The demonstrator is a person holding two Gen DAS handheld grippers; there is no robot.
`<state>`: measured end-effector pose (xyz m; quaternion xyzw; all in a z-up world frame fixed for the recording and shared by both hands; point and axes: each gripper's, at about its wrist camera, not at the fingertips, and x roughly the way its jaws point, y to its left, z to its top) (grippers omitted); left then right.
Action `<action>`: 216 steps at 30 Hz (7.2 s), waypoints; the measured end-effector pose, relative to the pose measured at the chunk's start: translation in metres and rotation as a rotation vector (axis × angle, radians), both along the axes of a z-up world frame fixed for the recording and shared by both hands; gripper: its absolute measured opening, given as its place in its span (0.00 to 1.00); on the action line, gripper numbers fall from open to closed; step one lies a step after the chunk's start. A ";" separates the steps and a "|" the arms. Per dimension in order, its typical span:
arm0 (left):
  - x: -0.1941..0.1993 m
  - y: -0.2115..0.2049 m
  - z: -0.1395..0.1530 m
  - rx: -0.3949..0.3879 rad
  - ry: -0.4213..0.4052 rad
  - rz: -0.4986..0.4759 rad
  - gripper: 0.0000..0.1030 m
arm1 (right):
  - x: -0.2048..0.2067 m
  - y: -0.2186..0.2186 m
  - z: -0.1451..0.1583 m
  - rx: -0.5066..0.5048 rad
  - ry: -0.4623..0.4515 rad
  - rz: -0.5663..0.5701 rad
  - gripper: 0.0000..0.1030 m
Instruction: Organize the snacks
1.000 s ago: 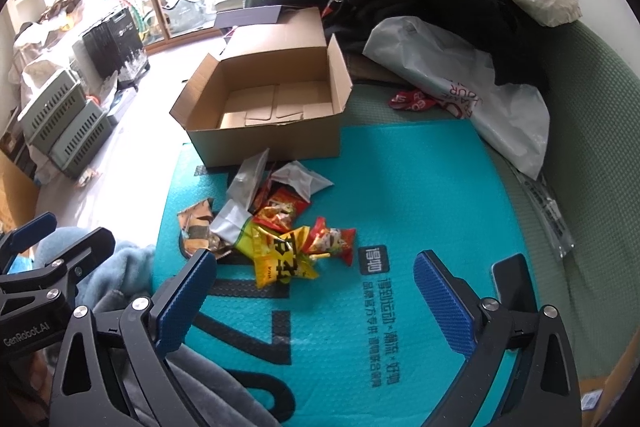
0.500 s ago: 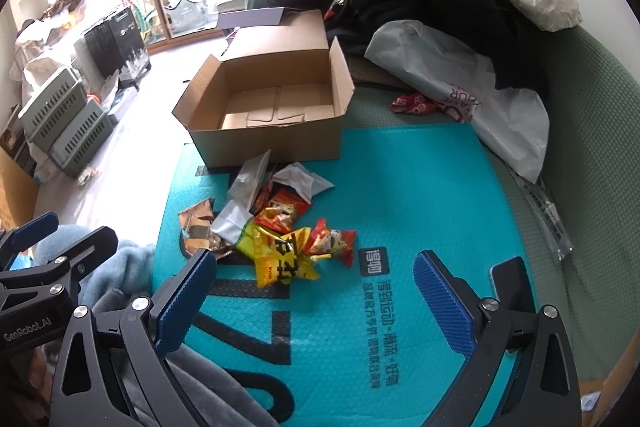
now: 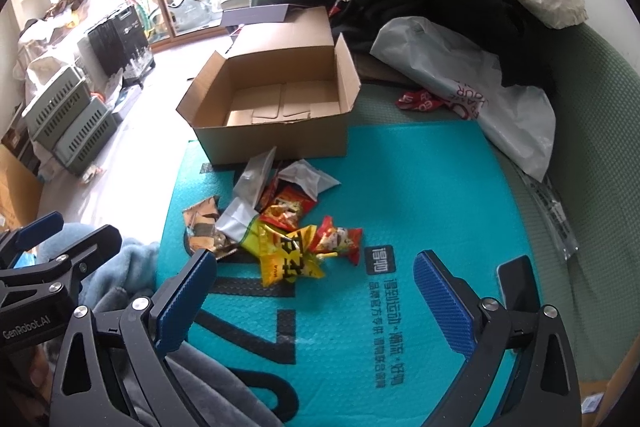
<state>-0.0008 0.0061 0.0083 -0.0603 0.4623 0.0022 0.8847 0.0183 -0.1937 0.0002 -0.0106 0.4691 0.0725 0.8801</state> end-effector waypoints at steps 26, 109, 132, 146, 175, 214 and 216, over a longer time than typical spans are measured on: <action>0.022 0.015 -0.050 0.016 0.104 0.042 1.00 | 0.020 0.006 -0.058 0.068 0.127 0.034 0.92; 0.080 0.023 -0.147 -0.147 0.309 0.057 0.50 | 0.047 0.001 -0.144 0.225 0.259 0.097 0.47; 0.024 -0.015 -0.062 -0.200 0.172 -0.093 0.50 | 0.012 -0.007 -0.088 0.276 0.203 0.139 0.46; 0.056 -0.017 -0.003 -0.210 0.009 -0.106 0.50 | 0.050 -0.013 -0.015 0.288 0.062 0.170 0.46; 0.271 -0.001 0.011 -0.119 -0.129 -0.030 0.50 | 0.249 0.022 0.027 0.184 -0.094 0.227 0.47; 0.280 0.013 -0.043 0.076 0.023 0.032 0.51 | 0.276 0.050 -0.031 -0.032 0.033 0.104 0.72; 0.275 0.011 -0.031 0.088 0.000 0.033 0.53 | 0.271 0.049 -0.023 -0.032 0.024 0.104 0.74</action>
